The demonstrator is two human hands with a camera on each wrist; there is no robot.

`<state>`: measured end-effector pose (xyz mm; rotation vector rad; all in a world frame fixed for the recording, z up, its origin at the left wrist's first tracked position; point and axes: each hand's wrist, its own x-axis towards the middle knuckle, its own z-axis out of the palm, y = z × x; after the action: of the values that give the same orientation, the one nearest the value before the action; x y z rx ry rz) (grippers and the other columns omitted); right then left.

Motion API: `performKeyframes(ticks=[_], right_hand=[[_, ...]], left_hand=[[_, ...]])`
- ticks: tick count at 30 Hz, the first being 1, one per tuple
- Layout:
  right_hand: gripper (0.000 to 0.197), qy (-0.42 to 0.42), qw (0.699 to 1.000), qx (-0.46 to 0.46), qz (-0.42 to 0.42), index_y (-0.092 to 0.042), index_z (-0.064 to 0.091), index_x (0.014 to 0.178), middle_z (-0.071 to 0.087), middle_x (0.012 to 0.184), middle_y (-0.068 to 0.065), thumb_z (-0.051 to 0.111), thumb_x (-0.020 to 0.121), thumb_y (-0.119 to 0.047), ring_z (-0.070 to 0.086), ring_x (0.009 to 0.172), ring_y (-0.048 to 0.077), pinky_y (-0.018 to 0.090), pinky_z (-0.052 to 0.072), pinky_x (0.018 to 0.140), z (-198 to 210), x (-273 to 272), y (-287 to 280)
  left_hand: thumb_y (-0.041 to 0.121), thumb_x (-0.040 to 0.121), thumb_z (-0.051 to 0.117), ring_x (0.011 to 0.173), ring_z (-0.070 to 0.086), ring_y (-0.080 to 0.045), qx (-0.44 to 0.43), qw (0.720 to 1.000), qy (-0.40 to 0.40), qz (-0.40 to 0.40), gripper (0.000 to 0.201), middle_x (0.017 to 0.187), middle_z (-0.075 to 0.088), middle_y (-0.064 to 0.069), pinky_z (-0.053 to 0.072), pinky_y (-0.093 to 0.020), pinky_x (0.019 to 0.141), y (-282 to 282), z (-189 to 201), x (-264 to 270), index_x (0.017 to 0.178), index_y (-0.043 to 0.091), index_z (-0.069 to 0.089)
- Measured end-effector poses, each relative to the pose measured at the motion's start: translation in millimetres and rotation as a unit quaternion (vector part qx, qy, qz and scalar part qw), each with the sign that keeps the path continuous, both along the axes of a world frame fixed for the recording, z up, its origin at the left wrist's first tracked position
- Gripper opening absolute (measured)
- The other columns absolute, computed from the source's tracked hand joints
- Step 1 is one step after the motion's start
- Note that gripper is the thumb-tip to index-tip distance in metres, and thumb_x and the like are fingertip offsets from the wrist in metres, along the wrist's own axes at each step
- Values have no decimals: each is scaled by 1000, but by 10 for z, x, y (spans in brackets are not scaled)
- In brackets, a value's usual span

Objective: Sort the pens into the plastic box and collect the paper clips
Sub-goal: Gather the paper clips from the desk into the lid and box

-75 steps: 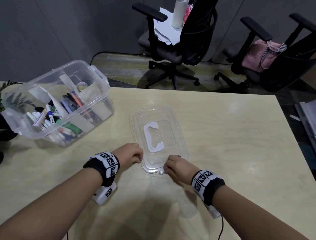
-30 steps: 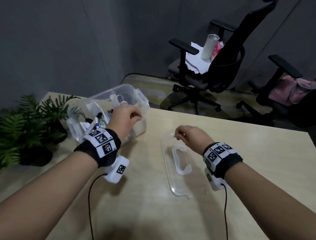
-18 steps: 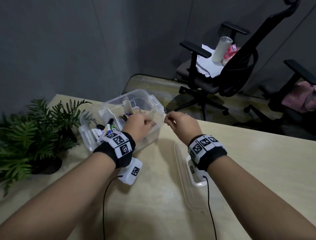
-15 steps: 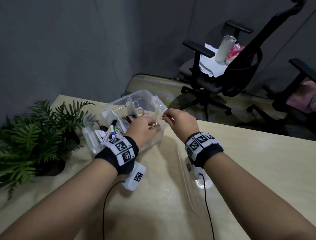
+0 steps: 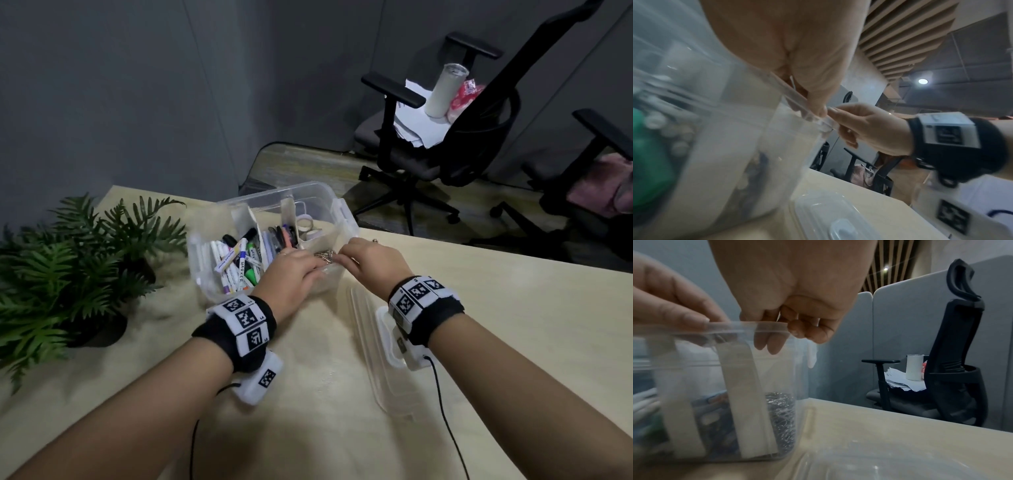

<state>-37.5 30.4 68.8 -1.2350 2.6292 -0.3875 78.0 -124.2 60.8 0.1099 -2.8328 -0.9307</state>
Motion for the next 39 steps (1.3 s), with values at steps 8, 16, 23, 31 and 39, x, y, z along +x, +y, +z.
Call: performKeyframes(ticks=[8, 16, 23, 31, 39], right_hand=[[48, -57, 991, -113, 44, -22, 57, 128, 56, 125, -1, 54, 89, -49, 60, 95, 16, 24, 43, 85, -27, 366, 904], [83, -91, 958, 97, -253, -16, 32, 143, 39, 140, 8, 62, 80, -60, 40, 128, 29, 40, 38, 104, -684, 375, 2092], [84, -190, 934, 69, -296, -7, 34, 136, 48, 132, 15, 68, 77, -57, 44, 123, 30, 36, 35, 101, -965, 452, 2287], [110, -262, 888, 62, -372, -8, 29, 138, 32, 133, 11, 82, 56, -60, 49, 116, 30, 40, 47, 96, -806, 268, 2542], [103, -292, 904, -76, -302, -16, 25, 136, 50, 80, 2, 89, 58, -38, 51, 69, 14, 23, 42, 62, -162, -5, 2892]], left_hand=[[43, 88, 55, 103, 43, -9, -38, 994, -33, -95, 33, 107, 57, 13, 37, -35, 93, 248, 127, 130, 117, 30, 63], [48, 88, 58, 108, 53, -14, 65, 982, -168, -60, 49, 120, 50, 1, 46, -33, 95, 1391, -287, 304, 125, 18, 53], [71, 76, 50, 116, 50, -31, 59, 933, -353, 46, 80, 126, 51, -12, 43, -42, 96, 1794, -828, 135, 128, 12, 37], [60, 80, 62, 134, 38, -26, 230, 900, -346, 135, 103, 151, 31, -11, 34, -33, 108, 1986, -570, -58, 149, 7, 8], [62, 83, 55, 66, 65, -16, 189, 927, -309, 99, 75, 88, 62, -7, 53, -27, 58, 2084, 154, -108, 129, 5, 40]])
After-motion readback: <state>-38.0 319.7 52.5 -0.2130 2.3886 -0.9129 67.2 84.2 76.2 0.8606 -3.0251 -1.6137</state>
